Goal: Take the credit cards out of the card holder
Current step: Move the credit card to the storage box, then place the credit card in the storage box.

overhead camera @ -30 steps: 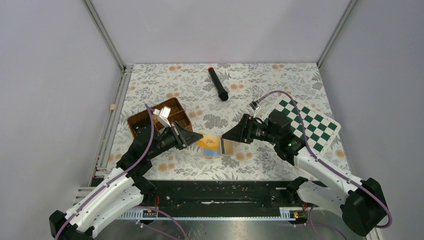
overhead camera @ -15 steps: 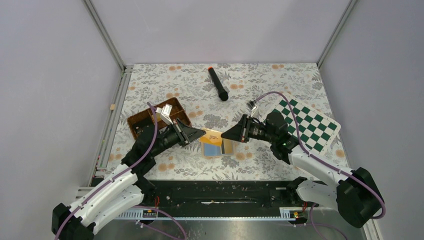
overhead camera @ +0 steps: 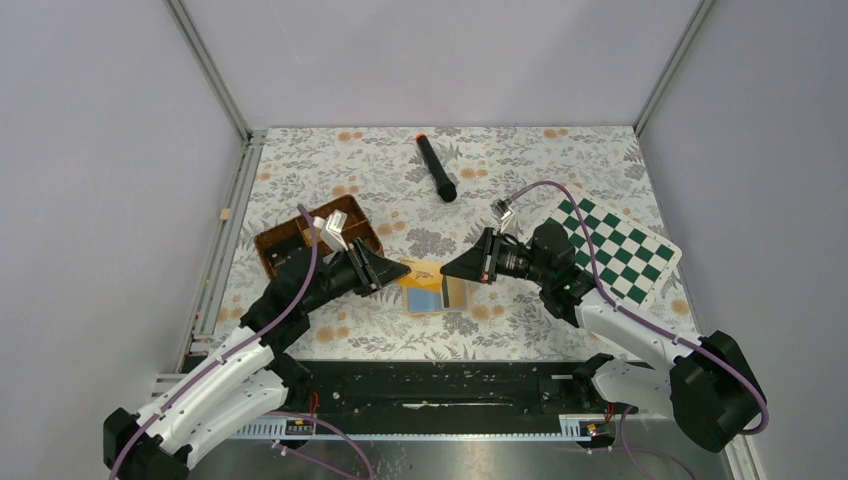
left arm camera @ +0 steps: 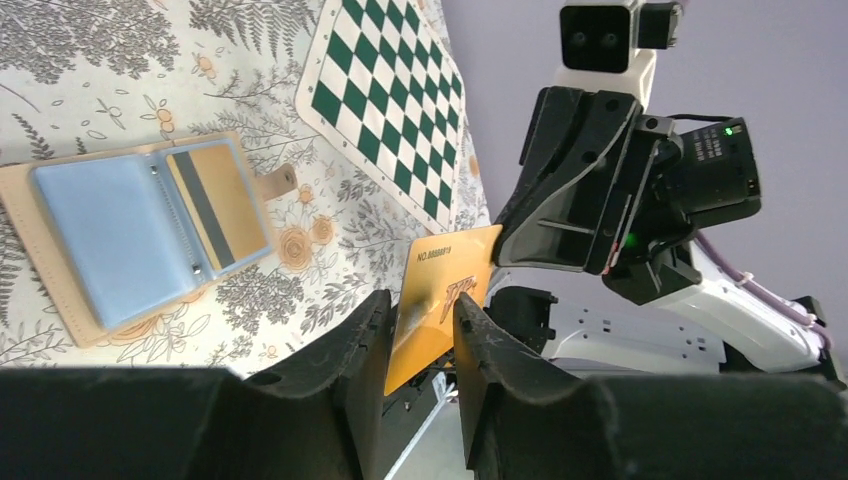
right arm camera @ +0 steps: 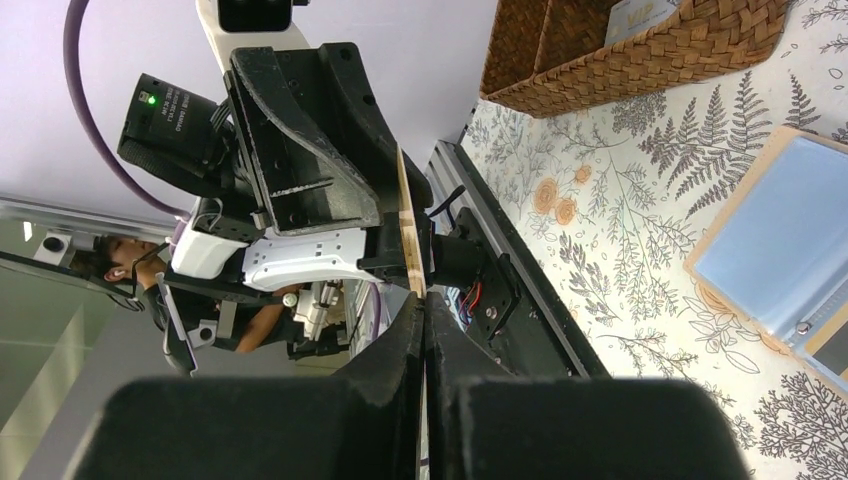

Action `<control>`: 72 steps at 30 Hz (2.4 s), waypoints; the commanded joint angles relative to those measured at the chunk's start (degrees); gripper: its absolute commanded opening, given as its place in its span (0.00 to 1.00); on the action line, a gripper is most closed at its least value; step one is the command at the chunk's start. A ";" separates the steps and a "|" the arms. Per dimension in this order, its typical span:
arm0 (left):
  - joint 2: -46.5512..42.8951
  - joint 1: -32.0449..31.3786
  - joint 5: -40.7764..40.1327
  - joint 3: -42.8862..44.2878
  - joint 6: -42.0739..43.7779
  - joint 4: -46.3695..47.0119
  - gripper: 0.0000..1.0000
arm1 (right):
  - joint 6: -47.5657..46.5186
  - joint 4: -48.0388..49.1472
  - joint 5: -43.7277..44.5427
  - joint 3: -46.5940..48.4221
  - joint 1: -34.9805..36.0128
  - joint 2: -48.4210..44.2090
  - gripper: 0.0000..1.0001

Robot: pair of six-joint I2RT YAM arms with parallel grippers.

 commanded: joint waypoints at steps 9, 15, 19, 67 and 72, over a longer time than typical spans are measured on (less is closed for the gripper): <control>0.87 0.00 3.50 3.16 2.82 -3.58 0.31 | -2.39 0.49 -5.59 3.88 -0.59 0.27 0.00; -0.02 -0.02 5.05 2.59 2.86 -2.64 0.28 | -2.73 0.25 -7.11 4.77 -0.62 0.44 0.00; -0.51 0.00 5.05 2.58 2.33 -2.31 0.09 | -3.88 -0.99 -7.66 5.59 -0.66 0.62 0.00; 10.21 25.34 -19.65 14.92 13.75 -6.70 0.00 | -13.65 -54.21 18.06 9.94 -2.36 -22.65 1.00; 15.17 33.54 -15.38 19.48 14.59 -14.64 0.00 | -14.49 -63.60 17.99 11.33 -2.36 -26.13 0.99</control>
